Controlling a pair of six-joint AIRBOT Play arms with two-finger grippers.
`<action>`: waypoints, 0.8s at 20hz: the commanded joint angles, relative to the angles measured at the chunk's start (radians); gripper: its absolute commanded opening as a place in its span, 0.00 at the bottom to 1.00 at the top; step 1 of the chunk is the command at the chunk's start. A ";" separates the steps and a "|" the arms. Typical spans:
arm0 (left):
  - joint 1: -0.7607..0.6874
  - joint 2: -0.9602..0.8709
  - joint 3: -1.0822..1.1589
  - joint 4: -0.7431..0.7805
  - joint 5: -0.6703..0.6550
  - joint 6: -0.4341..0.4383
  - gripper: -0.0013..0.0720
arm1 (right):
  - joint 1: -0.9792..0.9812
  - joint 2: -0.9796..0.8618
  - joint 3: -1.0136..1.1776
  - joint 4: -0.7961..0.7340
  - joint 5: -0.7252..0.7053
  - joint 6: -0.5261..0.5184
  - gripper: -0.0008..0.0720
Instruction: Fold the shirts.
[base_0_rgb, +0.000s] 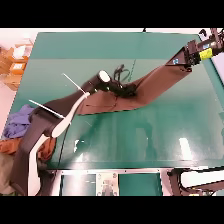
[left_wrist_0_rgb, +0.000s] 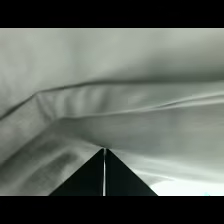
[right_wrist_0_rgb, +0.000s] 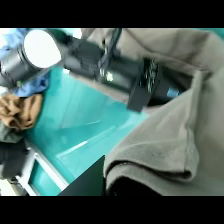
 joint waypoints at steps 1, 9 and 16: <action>0.114 0.048 0.140 -0.018 -0.286 -0.006 0.05 | 0.072 0.003 0.001 0.042 -0.059 0.071 0.03; 0.591 0.336 0.148 0.004 -0.559 -0.005 0.05 | 0.560 -0.106 -0.056 0.045 -0.565 0.117 0.03; 0.772 0.383 0.109 0.010 -0.581 0.014 0.05 | 0.918 -0.534 -0.045 0.118 -1.175 0.117 0.73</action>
